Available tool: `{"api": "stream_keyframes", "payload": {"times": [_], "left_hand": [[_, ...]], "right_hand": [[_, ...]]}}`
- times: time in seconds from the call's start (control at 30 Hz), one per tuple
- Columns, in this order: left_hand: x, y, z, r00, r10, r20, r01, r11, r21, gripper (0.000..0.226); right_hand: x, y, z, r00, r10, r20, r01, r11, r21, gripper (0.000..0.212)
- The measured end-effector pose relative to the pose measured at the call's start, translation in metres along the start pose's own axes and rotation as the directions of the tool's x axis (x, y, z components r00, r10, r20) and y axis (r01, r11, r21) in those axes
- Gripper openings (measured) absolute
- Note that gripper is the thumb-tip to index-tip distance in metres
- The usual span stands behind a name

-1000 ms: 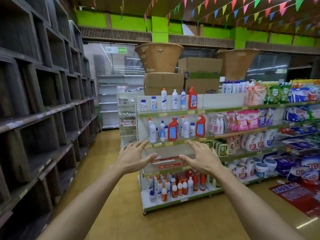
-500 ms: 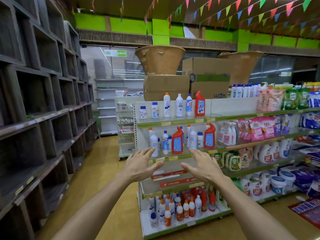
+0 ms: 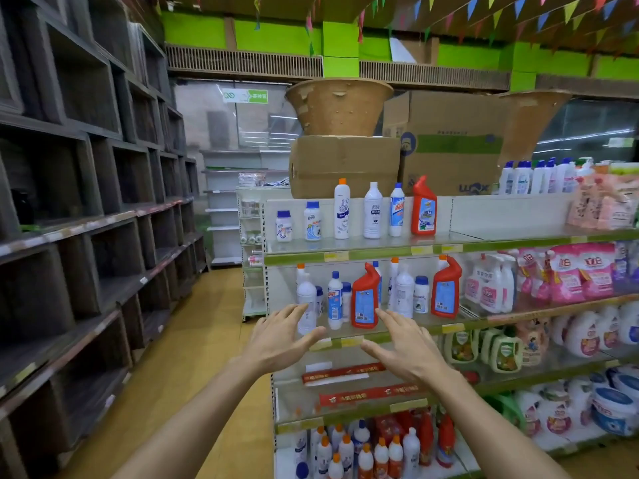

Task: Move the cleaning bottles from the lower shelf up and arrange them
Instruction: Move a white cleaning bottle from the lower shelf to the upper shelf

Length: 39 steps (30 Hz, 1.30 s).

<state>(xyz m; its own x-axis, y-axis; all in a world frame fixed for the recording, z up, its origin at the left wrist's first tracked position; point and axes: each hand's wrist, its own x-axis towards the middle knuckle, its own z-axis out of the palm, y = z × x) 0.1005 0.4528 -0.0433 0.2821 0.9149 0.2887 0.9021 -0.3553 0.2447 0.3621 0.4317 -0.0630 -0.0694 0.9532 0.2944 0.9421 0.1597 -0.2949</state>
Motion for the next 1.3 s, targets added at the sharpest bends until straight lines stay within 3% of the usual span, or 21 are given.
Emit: {"api": "stream_keyframes", "payload": {"times": [0.27, 0.57, 1.13, 1.3], "left_hand": [[0.110, 0.007, 0.050, 0.993, -0.110, -0.052, 0.107, 0.993, -0.049, 0.078], [0.196, -0.005, 0.096, 0.967, -0.231, -0.107, 0.205, 0.955, -0.215, 0.078], [0.288, -0.115, 0.226, 0.901, -0.392, -0.187, 0.262, 0.834, -0.486, 0.076], [0.334, -0.145, 0.251, 0.874, -0.456, -0.170, 0.253, 0.724, -0.641, 0.088]], "right_hand": [[0.128, 0.065, 0.035, 0.993, -0.115, 0.038, 0.113, 0.992, 0.057, 0.086], [0.223, 0.109, 0.079, 0.981, -0.184, 0.059, 0.173, 0.972, 0.159, 0.082], [0.336, 0.114, 0.234, 0.968, -0.232, 0.092, 0.180, 0.905, 0.385, 0.080], [0.368, 0.110, 0.278, 0.974, -0.208, 0.089, 0.135, 0.850, 0.509, 0.078]]}}
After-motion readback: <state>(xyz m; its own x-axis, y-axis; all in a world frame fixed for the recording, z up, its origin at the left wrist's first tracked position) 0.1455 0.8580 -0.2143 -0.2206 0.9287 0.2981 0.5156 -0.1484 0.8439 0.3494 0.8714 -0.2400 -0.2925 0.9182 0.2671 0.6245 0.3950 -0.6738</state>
